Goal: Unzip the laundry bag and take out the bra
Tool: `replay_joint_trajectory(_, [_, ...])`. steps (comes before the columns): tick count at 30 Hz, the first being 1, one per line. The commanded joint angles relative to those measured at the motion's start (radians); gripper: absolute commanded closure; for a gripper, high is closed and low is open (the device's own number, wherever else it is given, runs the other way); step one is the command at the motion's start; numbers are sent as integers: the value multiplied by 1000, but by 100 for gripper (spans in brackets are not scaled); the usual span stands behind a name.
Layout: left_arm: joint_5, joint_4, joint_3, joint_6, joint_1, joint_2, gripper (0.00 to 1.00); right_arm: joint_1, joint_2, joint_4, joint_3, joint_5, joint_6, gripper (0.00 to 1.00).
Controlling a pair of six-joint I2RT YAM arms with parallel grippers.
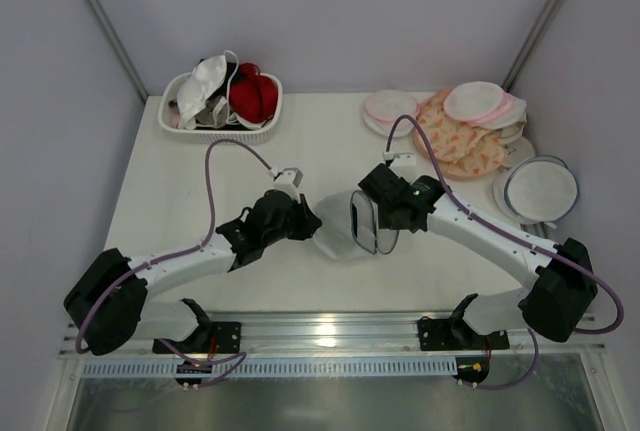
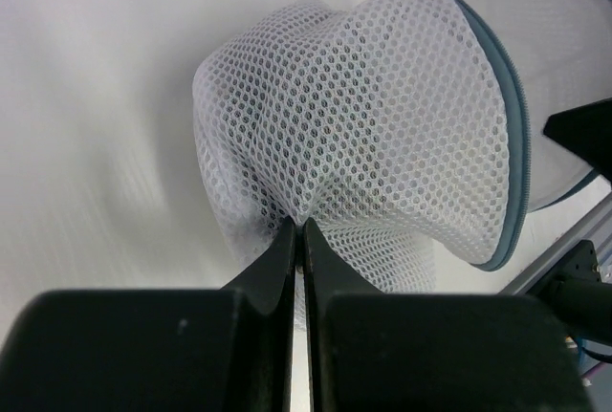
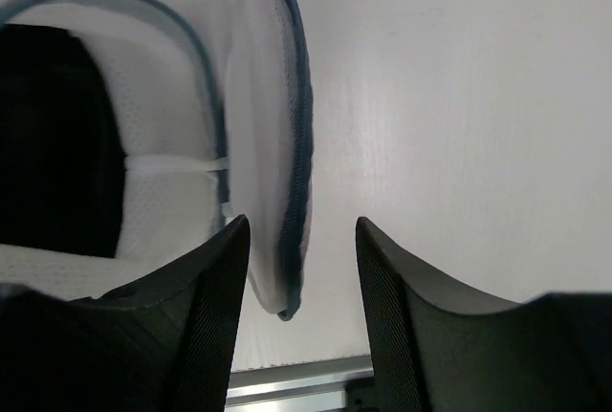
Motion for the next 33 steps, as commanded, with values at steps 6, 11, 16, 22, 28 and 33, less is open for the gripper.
replay_joint_trajectory(6, [-73, 18, -118, -48, 0, -81, 100, -46, -33, -275, 27, 302, 214, 39])
replay_joint_trajectory(11, [-86, 7, -150, -52, 0, -90, 100, -54, -75, -386, 119, 395, 234, 32])
replay_joint_trajectory(16, [-77, 26, -152, -56, 0, -65, 100, -54, -190, 154, -51, -151, -168, 32])
replay_joint_trajectory(22, [-71, 35, -151, -61, -2, -61, 100, -56, -93, 406, -143, -522, -202, 36])
replay_joint_trajectory(28, [-66, 38, -149, -62, 0, -62, 100, -56, 29, 578, -183, -679, -193, 41])
replay_joint_trajectory(33, [-62, 41, -146, -70, 0, -64, 100, -54, 95, 639, -180, -699, -179, 44])
